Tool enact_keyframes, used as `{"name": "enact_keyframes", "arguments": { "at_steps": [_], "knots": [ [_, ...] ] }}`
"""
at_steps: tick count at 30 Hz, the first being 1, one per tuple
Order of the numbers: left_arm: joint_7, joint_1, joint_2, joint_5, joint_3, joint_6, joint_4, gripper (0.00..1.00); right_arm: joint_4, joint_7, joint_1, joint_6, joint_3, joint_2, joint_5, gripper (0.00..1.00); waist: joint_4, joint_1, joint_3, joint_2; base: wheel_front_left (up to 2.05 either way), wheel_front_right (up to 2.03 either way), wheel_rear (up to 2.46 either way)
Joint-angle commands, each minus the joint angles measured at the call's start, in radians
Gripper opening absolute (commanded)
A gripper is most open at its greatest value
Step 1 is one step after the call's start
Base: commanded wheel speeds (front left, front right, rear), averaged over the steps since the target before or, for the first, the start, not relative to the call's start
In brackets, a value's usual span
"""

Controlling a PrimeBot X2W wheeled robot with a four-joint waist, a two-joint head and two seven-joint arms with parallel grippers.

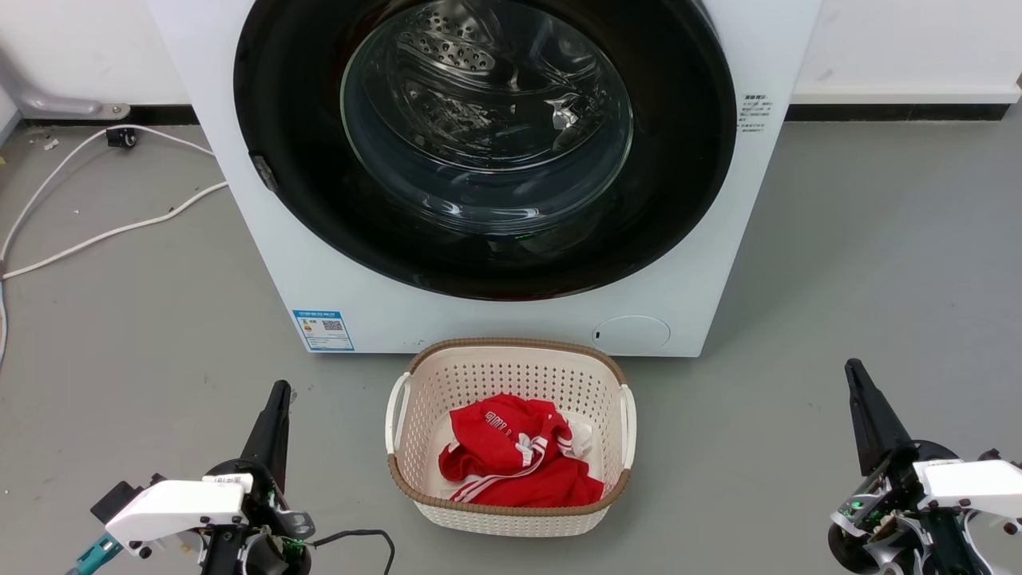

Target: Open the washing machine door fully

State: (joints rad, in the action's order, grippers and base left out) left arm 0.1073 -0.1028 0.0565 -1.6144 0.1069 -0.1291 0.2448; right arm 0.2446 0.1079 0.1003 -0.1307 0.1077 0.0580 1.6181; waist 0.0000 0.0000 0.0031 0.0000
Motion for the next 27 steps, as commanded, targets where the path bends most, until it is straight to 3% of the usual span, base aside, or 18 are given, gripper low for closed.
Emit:
{"name": "enact_keyframes", "arguments": {
  "at_steps": [1,8,9,19,27],
  "knots": [
    [0.004,-0.009,-0.001,0.002,0.003,-0.003,0.001,0.0,0.001,0.004,0.015,0.0,0.002,-0.004,-0.006,0.0,0.0,0.0,0.0,0.0,0.0,0.0,0.0],
    [0.005,-0.009,-0.002,0.003,0.004,-0.003,0.001,0.0,0.001,0.004,0.015,0.0,0.003,-0.004,-0.007,0.0,0.0,0.0,0.0,0.0,0.0,0.0,0.0],
    [0.0,0.0,-0.001,0.0,0.001,0.0,0.001,1.0,0.001,0.002,0.0,0.0,0.001,-0.001,0.0,1.0,0.0,0.0,0.0,0.0,0.0,0.0,0.0],
    [-0.037,0.012,-0.003,0.022,-0.029,0.001,-0.014,1.0,-0.011,-0.034,-0.019,0.0,-0.033,-0.002,-0.017,1.0,-0.001,0.0,0.0,0.0,0.0,0.0,0.0],
    [-0.074,0.011,-0.003,0.125,-0.035,0.0,-0.067,1.0,-0.05,-0.072,-0.027,0.0,-0.038,-0.003,-0.079,1.0,-0.004,0.0,-0.002,0.0,0.0,0.0,0.0]
  ]
}}
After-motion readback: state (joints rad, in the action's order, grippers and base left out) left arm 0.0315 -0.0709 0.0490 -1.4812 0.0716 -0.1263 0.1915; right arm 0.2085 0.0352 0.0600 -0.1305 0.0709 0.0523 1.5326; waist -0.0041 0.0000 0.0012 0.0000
